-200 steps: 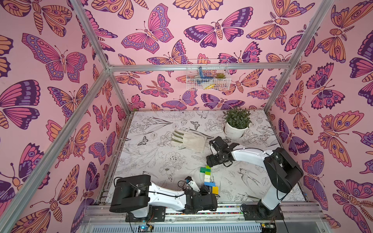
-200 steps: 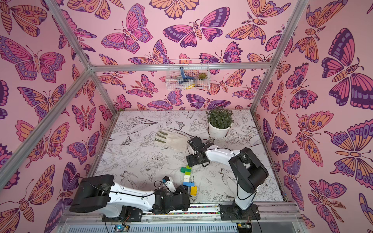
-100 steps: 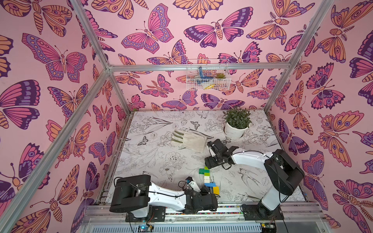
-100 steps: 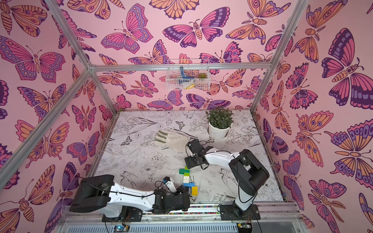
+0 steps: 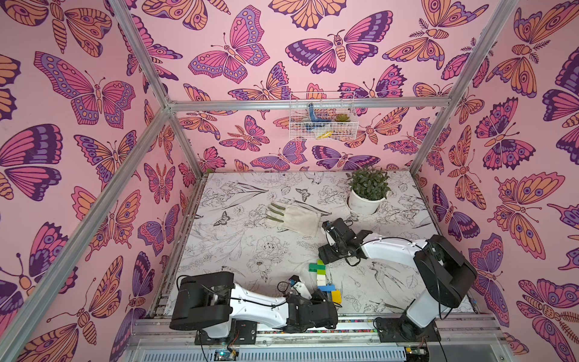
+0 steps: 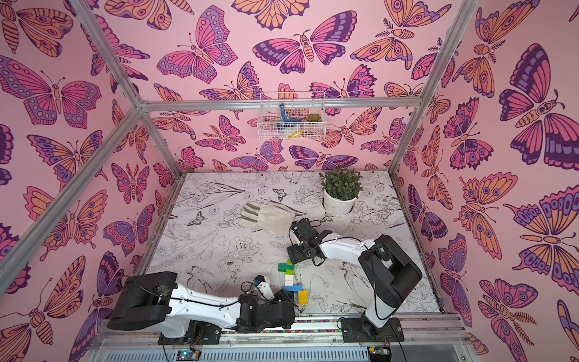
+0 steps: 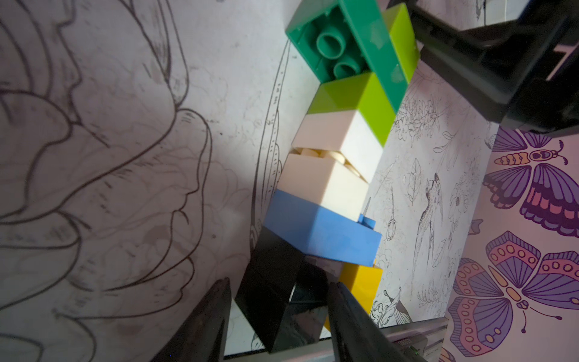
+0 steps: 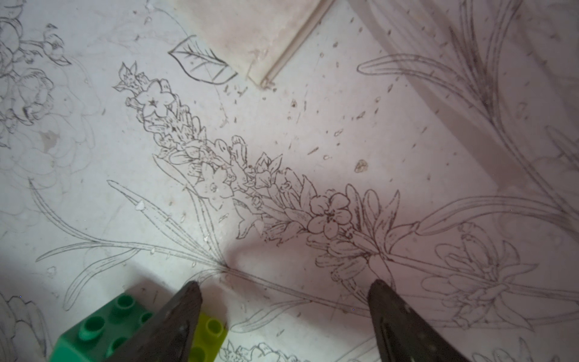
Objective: Assemble a giraffe with lego
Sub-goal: Assemble the lego brick with the lego brick.
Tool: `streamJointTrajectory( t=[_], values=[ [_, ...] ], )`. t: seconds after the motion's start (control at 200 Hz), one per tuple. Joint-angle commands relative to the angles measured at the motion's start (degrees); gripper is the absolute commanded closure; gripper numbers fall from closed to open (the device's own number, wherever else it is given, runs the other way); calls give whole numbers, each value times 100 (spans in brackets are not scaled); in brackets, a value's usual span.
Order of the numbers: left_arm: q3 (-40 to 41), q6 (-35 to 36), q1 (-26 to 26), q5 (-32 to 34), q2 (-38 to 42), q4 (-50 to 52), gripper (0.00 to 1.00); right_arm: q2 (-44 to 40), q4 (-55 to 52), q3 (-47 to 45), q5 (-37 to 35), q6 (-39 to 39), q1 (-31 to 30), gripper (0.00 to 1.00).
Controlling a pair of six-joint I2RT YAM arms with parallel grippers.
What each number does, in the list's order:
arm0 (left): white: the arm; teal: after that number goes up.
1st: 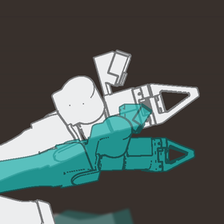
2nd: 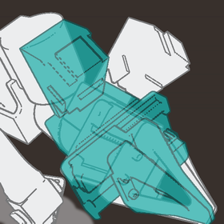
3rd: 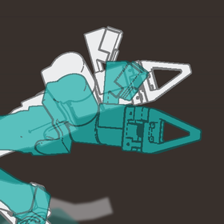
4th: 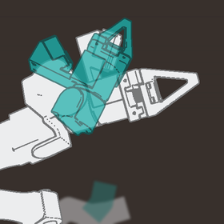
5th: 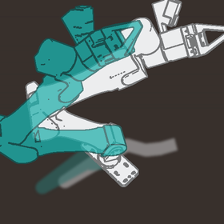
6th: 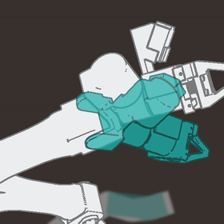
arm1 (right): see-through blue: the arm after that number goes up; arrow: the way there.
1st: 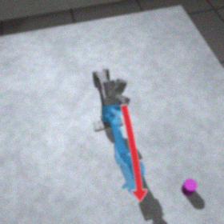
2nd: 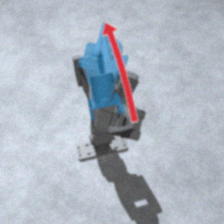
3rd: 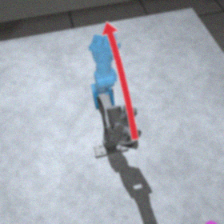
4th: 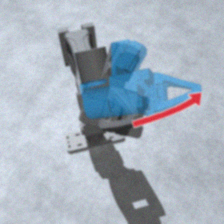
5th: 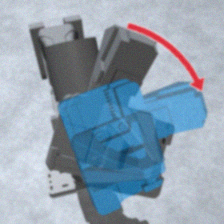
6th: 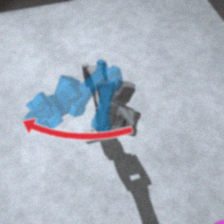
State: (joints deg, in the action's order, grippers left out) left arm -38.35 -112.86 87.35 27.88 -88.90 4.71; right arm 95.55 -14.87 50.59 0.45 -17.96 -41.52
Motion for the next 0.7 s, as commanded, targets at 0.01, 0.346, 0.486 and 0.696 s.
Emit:
streamJointTrajectory(
  t=[0.01, 0.346, 0.486, 0.696],
  values=[
    [127, 206, -93, 110, -14, 733, 45, 127, -806, -122, 109, 188, -148, 13],
    [-247, 788, -148, 233, 256, 1142, 34, 100, -759, -2, 87, 145, -145, 12],
    [-322, 1072, -199, 212, 384, 1173, 34, 61, -754, 65, 90, 116, -143, 12],
    [-780, 1543, -183, 43, 636, 1959, 34, 118, -771, 251, 72, 88, -112, 11]
  ],
)
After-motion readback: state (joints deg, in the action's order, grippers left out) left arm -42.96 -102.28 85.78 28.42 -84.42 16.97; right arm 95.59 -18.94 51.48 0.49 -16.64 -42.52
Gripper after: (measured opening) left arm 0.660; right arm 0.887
